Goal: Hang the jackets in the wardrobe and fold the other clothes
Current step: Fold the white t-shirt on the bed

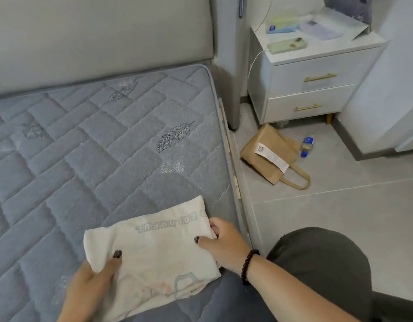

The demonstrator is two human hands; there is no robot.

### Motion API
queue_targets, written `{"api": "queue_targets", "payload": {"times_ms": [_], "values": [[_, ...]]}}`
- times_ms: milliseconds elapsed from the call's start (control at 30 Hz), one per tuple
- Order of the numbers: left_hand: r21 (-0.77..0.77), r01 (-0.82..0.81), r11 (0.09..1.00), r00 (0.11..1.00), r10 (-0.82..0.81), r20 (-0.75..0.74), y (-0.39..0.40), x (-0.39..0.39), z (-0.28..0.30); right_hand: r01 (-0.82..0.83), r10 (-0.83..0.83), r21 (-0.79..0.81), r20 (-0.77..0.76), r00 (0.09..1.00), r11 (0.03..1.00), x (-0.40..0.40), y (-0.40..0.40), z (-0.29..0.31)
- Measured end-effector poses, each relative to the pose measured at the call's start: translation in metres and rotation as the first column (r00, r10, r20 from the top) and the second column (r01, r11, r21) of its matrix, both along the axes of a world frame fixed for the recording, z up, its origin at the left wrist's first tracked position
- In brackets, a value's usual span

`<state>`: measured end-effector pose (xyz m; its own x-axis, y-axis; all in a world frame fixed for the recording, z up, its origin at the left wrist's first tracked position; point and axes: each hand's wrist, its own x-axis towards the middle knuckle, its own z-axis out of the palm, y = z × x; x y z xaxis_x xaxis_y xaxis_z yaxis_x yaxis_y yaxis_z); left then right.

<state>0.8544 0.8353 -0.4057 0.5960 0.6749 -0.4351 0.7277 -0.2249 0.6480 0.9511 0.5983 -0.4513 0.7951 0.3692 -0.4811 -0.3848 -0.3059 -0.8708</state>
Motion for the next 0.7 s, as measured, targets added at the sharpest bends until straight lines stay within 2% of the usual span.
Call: {"api": "queue_targets", "payload": {"times_ms": [200, 333, 433, 533, 700], "values": [[0.043, 0.084, 0.996, 0.996, -0.086, 0.037, -0.081, 0.099, 0.010, 0.166, -0.167, 0.114, 0.000, 0.986, 0.980, 0.076, -0.098, 0.022], [0.049, 0.203, 0.978, 0.969, -0.207, 0.132, -0.171, 0.187, 0.009, 0.285, -0.287, 0.061, 0.023, 0.958, 0.957, 0.131, -0.195, 0.033], [-0.001, 0.322, 0.947, 0.931, -0.316, 0.180, -0.257, 0.243, 0.025, 0.431, -0.431, 0.006, 0.052, 0.901, 0.902, 0.151, -0.276, 0.056], [-0.018, 0.502, 0.865, 0.847, -0.488, 0.211, -0.345, 0.283, 0.065, 0.593, -0.592, -0.017, 0.052, 0.805, 0.805, 0.148, -0.356, 0.099], [-0.071, 0.766, 0.640, 0.633, -0.730, 0.258, -0.471, 0.313, 0.165, 0.782, -0.776, -0.052, 0.101, 0.623, 0.621, 0.107, -0.472, 0.210]]}}
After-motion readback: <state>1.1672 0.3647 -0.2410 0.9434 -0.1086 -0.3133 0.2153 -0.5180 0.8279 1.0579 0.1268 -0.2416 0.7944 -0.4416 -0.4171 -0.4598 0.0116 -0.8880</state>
